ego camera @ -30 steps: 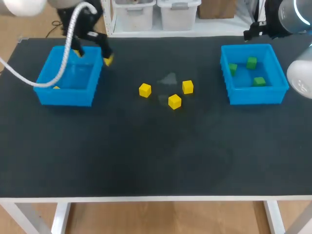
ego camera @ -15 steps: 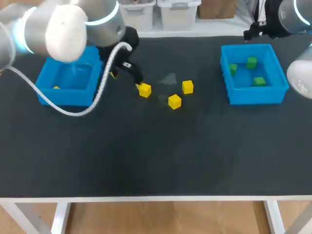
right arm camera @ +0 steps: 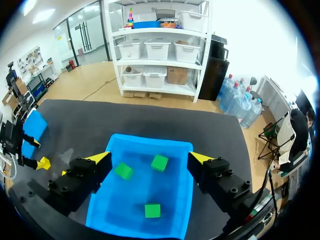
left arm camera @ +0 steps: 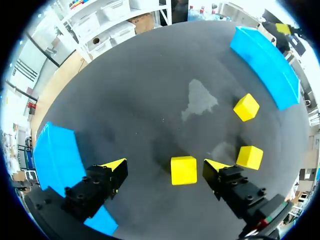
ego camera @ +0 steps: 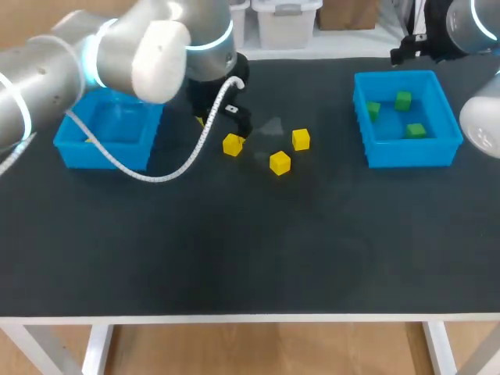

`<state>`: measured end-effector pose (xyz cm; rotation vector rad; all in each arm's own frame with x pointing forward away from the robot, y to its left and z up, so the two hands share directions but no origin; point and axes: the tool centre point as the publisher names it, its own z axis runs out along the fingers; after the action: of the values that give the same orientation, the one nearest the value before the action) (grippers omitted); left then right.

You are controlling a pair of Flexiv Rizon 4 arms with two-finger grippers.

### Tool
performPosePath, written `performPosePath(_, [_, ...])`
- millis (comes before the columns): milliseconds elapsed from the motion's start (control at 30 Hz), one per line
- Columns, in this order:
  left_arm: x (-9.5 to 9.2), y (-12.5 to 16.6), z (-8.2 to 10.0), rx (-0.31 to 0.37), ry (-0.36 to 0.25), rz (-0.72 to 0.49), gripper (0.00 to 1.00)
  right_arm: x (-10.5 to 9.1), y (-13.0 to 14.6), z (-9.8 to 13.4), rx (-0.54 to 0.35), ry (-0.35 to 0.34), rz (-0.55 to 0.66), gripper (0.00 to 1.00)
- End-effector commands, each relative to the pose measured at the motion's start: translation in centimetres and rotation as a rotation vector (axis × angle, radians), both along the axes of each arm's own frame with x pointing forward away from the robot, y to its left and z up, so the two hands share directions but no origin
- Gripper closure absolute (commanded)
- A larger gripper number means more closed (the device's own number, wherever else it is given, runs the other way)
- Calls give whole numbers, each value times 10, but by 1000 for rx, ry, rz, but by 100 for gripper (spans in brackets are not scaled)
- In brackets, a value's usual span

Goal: Put the green cubes in the right bin and the yellow cubes in the left bin.

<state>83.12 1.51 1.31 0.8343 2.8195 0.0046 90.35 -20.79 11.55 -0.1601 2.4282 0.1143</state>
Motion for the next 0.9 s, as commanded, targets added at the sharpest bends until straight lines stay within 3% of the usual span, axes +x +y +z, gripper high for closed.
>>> performPosePath(33, [10,-9,-8,72,85,1,0,-2,0,0,-1,-4,-2,0])
performPosePath(167, [6,-13,-17,103,95,-1,0,-2,0,0,-1,-4,-2,0])
performPosePath(200, [5,-13,-19,108,95,8,79,-2,0,0,-1,-4,-2,0])
performPosePath(233, [4,-14,-21,110,106,3,100,-2,0,0,-1,-4,-2,0])
performPosePath(700, [1,-6,-18,102,76,38,100,-2,0,0,-1,-4,-2,0])
performPosePath(800, [2,-2,-5,71,51,57,100,-2,0,0,-1,-4,-2,0])
performPosePath(900, [6,9,25,24,-13,75,100,-2,0,0,-1,-4,-2,0])
